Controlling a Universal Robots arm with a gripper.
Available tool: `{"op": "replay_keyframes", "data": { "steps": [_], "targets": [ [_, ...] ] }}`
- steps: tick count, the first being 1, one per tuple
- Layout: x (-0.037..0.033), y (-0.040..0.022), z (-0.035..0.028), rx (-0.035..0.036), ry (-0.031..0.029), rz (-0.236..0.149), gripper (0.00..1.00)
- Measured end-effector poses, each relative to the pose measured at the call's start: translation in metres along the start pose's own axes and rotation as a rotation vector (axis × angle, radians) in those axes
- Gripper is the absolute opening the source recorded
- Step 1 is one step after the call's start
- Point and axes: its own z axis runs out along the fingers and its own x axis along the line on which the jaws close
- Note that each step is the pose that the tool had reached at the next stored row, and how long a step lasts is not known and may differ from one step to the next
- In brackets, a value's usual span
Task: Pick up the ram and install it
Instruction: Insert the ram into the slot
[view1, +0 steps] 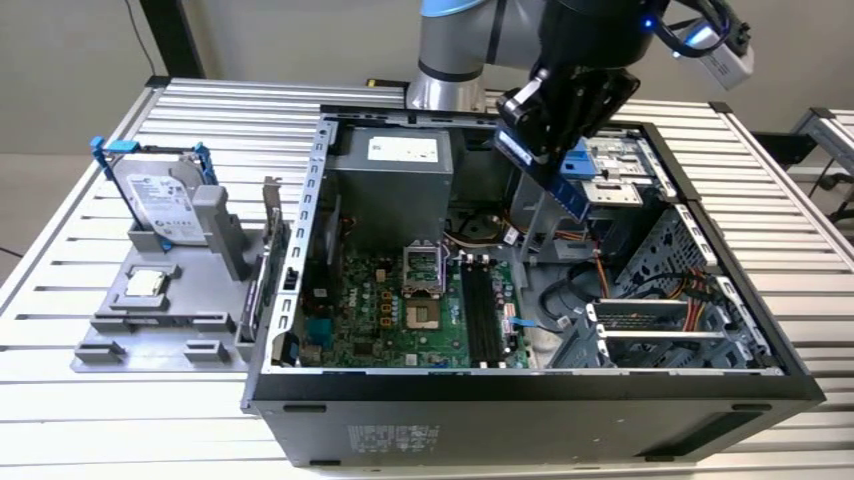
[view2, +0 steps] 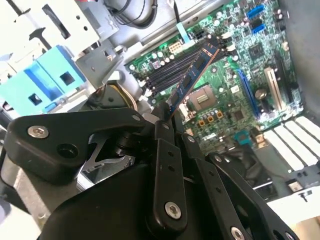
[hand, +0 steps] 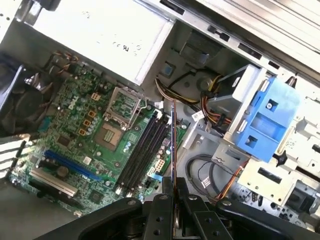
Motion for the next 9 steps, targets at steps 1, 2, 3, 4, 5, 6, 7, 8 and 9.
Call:
{"op": "replay_keyframes", "data": {
  "steps": [1, 2, 3, 4, 5, 6, 7, 8, 9],
  "targets": [
    [0.0000, 0.0000, 0.0000, 0.0004, -0.0003, 0.018, 0.00],
    [0.0000, 0.0000, 0.0000, 0.0009, -0.0005, 0.036, 0.00],
    [0.0000, 0.0000, 0.0000, 0.0013, -0.0007, 0.055, 0.00],
    [0.0000, 0.0000, 0.0000, 0.0017, -0.0009, 0.071, 0.00],
    [0.0000, 0.0000, 0.0000, 0.0023, -0.0011, 0.090, 0.00],
    [0.0000, 0.0000, 0.0000, 0.0027, -0.0014, 0.108, 0.00],
    [0.0000, 0.0000, 0.0000, 0.0031, -0.0016, 0.126, 0.00],
    [0.0000, 0.0000, 0.0000, 0.0036, -0.0018, 0.144, 0.00],
    [0.0000, 0.0000, 0.0000, 0.0041, -0.0021, 0.163, 0.00]
  ]
}}
